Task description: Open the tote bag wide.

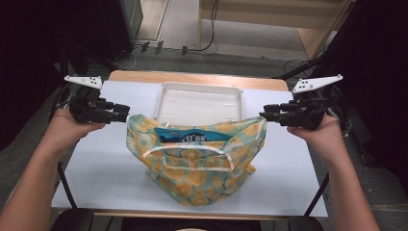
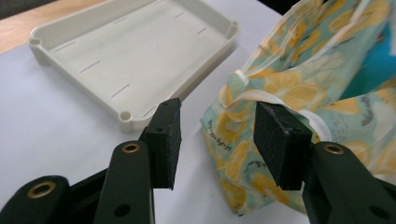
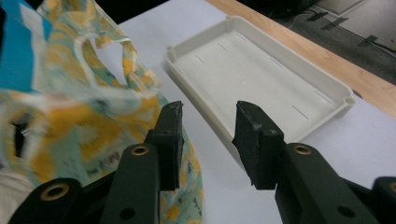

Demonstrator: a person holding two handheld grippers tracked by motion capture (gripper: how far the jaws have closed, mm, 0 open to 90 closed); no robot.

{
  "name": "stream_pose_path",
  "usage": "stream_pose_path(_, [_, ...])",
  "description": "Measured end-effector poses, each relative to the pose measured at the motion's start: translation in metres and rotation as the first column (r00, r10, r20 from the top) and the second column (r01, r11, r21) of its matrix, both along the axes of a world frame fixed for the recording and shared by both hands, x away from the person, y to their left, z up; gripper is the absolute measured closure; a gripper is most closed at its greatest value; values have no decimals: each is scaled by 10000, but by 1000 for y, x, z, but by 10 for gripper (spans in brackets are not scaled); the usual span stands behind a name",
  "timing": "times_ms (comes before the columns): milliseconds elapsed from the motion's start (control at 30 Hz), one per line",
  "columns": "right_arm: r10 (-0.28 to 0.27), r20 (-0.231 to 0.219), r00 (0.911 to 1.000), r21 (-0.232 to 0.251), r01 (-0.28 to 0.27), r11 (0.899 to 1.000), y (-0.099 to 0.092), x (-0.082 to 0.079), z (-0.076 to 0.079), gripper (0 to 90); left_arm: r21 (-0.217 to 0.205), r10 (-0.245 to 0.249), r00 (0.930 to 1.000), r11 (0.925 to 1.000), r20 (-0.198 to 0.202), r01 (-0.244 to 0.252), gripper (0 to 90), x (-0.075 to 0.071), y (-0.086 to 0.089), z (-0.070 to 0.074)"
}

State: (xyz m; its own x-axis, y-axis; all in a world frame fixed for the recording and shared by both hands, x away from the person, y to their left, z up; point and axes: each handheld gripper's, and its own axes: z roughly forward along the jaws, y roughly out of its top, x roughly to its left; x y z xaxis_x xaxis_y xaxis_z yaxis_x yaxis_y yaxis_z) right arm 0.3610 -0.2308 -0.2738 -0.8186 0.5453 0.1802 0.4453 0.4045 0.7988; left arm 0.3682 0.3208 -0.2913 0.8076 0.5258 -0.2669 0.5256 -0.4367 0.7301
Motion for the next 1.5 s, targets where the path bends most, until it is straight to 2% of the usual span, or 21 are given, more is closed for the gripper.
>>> stream_pose_path(100, [167,148,9998,4,-167,9999,3,-1,11,636,26,-102,9999,9999,115,101,519,-1,-3,8])
stream_pose_path(133, [231,192,9995,131,-234,9996,4,-3,20,637,1,-119,9998,9999,178,119,518,-2,-5,13])
stream_pose_path(200, [213,235,9995,115,-216,9997,5,-4,23,637,46,-124,9996,9999,256,123,517,-3,-5,17])
stream_pose_path(233, [303,389,9988,77,-307,9995,8,-6,31,637,15,-111,9993,9999,360,110,512,-4,-4,22])
stream_pose_path(333, [516,460,9976,162,-524,9985,13,-11,41,637,-19,60,9990,10000,451,-59,511,-4,1,28])
stream_pose_path(433, [693,504,9963,204,-704,9973,17,-15,45,637,-166,112,9991,9998,415,-105,525,-4,4,33])
stream_pose_path(600, [1215,577,9909,128,-1224,9924,35,-23,52,626,-224,-367,9990,9991,239,372,532,-7,-8,37])
stream_pose_path(633, [1279,626,9898,52,-1285,9917,38,-24,53,622,-127,-581,9980,9982,237,585,530,-7,-15,37])
stream_pose_path(967, [1643,484,9852,-210,-1635,9863,50,-27,48,585,101,-1209,9926,9926,67,1208,492,-1,-43,33])
stream_pose_path(1067, [1715,426,9843,-250,-1705,9850,51,-27,44,572,221,-1480,9890,9887,-8,1480,482,0,-52,30])
stream_pose_path(1167, [1777,394,9833,-316,-1765,9838,51,-30,39,552,91,-1647,9863,9863,-20,1648,480,-3,-55,26])
stream_pose_path(1267, [1807,467,9824,-348,-1791,9832,50,-32,37,538,173,-1748,9846,9844,-49,1749,480,-6,-57,22])
stream_pose_path(1367, [1766,525,9829,-493,-1741,9835,47,-33,34,488,571,-1638,9863,9847,-208,1647,454,-5,-59,13])
stream_pose_path(1500, [1650,484,9851,-544,-1624,9852,45,-34,28,466,341,-1613,9864,9861,-299,1623,391,-1,-58,5])
